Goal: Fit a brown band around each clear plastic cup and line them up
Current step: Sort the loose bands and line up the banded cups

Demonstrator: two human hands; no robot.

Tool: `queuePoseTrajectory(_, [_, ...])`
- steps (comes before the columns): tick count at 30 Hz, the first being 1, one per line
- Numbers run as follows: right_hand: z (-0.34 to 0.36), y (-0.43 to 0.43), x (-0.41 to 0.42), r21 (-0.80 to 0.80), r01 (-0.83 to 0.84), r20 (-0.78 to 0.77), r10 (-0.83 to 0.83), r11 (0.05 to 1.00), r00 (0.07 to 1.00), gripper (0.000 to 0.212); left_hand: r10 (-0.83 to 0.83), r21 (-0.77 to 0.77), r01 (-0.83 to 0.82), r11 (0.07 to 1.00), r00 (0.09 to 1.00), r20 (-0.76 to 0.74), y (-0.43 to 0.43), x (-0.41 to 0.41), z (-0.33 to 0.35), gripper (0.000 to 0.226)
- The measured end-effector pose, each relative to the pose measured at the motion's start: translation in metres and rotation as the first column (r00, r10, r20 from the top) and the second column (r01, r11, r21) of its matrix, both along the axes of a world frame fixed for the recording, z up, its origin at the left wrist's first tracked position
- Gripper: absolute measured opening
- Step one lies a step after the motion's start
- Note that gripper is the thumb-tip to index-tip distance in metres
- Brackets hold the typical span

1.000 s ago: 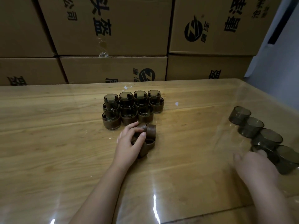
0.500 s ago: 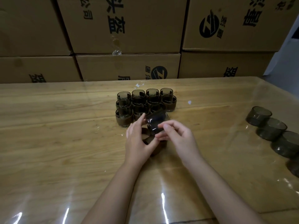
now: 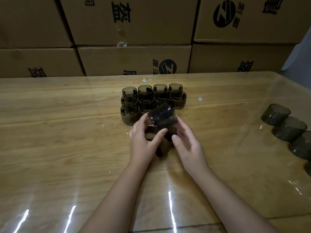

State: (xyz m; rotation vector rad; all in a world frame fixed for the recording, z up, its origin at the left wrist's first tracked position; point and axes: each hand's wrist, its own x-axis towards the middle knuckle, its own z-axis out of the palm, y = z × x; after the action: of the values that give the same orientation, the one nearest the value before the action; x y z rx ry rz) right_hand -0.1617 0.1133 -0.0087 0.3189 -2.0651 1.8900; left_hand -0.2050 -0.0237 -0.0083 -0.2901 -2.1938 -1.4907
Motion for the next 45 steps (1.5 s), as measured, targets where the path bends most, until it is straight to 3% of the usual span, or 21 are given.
queuePoseTrajectory(12, [0.003,-0.002,0.005,-0.054,0.011,-0.049,-0.014,0.998,0.999,0.050,0.026,-0.069,-0.030,0.997,0.997,-0.069,-0.001,-0.002,-0.001,0.074])
queuePoseTrajectory(18, [0.011,0.002,0.003,-0.117,0.050,-0.092,-0.061,0.992,0.994,0.047,-0.099,-0.220,0.069,0.973,0.987,-0.129,0.003,0.004,0.002,0.072])
queuePoseTrajectory(22, [0.012,0.009,-0.001,-0.140,0.080,-0.028,-0.085,0.987,0.996,0.042,-0.156,-0.265,0.115,0.957,0.978,-0.138,0.008,0.005,0.001,0.072])
queuePoseTrajectory(27, [0.009,0.012,-0.006,-0.157,0.032,0.042,-0.026,0.987,0.999,0.054,-0.104,-0.171,0.087,0.981,0.990,-0.098,0.006,0.004,0.003,0.073])
queuePoseTrajectory(33, [0.008,0.004,-0.003,-0.149,-0.006,0.021,0.009,0.989,1.000,0.049,0.057,-0.097,-0.068,0.993,0.992,-0.116,0.002,-0.002,-0.002,0.074])
queuePoseTrajectory(37, [0.011,0.003,0.000,-0.167,-0.003,-0.010,0.001,0.986,1.000,0.042,0.075,-0.106,-0.089,0.990,0.989,-0.129,0.001,-0.004,-0.003,0.073])
queuePoseTrajectory(45, [0.023,0.011,0.004,-0.179,0.065,-0.057,-0.076,0.982,0.995,0.044,-0.062,-0.332,-0.031,0.943,0.962,-0.266,0.003,0.000,0.001,0.068])
